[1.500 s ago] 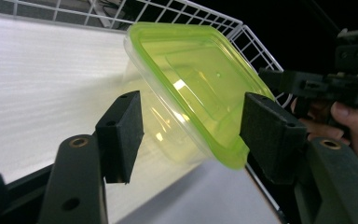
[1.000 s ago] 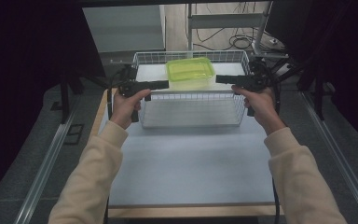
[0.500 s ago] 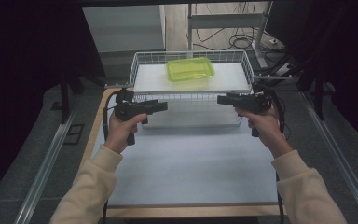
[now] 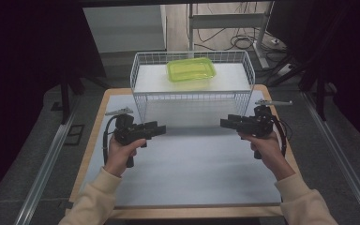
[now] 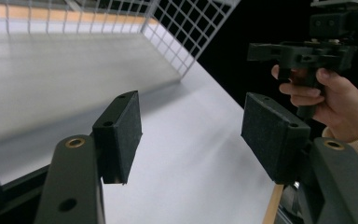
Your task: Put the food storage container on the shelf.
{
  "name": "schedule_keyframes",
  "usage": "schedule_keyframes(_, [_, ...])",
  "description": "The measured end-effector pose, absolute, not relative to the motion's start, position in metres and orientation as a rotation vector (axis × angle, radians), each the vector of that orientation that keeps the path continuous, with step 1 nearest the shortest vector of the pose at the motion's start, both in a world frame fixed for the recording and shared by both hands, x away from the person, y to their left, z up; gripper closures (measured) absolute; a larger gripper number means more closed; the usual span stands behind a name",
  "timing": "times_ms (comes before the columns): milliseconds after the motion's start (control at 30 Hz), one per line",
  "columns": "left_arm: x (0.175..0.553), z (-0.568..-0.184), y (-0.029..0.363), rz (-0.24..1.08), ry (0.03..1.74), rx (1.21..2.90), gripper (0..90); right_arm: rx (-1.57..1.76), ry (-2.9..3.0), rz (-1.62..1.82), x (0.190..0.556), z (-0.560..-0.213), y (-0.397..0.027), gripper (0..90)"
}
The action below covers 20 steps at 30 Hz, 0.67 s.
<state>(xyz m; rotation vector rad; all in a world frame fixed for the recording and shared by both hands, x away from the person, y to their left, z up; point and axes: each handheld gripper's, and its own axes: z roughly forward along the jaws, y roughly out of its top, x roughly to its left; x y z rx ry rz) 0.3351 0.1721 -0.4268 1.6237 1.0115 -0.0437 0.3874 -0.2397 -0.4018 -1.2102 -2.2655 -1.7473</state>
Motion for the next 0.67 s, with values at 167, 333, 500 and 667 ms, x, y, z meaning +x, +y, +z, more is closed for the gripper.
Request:
schedule_keyframes(167, [0.326,-0.444,0.168,-0.055,1.013,1.649,37.0,-1.210,-2.280,-1.703,0.380,-0.425,-0.240,36.0])
schedule_keyframes(333, [0.321,-0.457,0.166,-0.061,1.024,1.669,37.0,-1.214,-2.295,-1.666,0.377,-0.443,-0.236,35.9])
schedule_keyframes(500, [0.321,-0.461,0.166,-0.062,1.034,1.672,36.9,-1.216,-2.306,-1.647,0.378,-0.450,-0.232,35.8])
schedule_keyframes(667, [0.321,-0.460,0.167,-0.061,1.034,1.666,36.8,-1.210,-2.322,-1.651,0.377,-0.447,-0.232,34.7])
